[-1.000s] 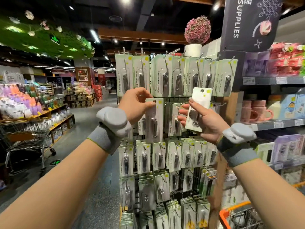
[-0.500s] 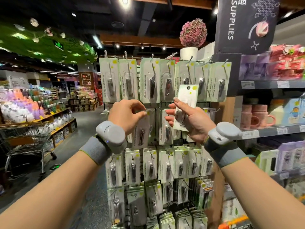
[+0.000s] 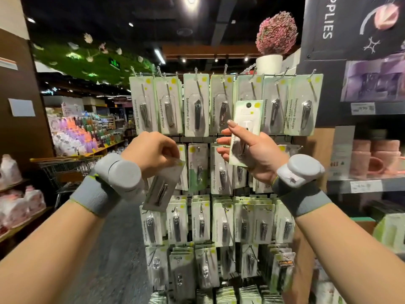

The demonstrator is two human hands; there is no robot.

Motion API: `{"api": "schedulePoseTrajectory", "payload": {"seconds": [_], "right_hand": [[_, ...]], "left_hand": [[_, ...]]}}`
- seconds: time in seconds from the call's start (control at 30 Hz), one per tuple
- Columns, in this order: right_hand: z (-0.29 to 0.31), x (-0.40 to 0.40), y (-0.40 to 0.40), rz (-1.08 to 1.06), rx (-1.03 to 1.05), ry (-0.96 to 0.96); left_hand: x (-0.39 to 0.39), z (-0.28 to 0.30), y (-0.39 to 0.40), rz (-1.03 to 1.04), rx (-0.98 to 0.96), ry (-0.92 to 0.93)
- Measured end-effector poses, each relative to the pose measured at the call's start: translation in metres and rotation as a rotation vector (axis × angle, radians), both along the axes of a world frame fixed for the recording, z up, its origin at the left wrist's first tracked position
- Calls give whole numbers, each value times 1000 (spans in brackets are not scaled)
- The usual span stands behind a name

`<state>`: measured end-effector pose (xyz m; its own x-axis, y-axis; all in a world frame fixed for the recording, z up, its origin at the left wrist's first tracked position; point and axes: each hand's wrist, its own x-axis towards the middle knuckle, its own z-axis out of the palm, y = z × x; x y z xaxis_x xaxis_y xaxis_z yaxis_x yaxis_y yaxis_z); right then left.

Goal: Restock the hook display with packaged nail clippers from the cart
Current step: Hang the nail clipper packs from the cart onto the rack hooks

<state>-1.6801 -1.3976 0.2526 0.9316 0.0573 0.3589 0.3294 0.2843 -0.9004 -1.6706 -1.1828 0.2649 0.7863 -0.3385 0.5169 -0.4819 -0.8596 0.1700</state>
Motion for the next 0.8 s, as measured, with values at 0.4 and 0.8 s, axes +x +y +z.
{"api": "schedulePoseTrajectory", "payload": {"seconds": [0.4,0.8], "right_hand": [[0,3,10,-4,20,6],[-1,-8,-32,-80,51,38]], "left_hand": [[6,-1,20,-10,-80,54],[8,-9,-37,-206,-208,40]]}}
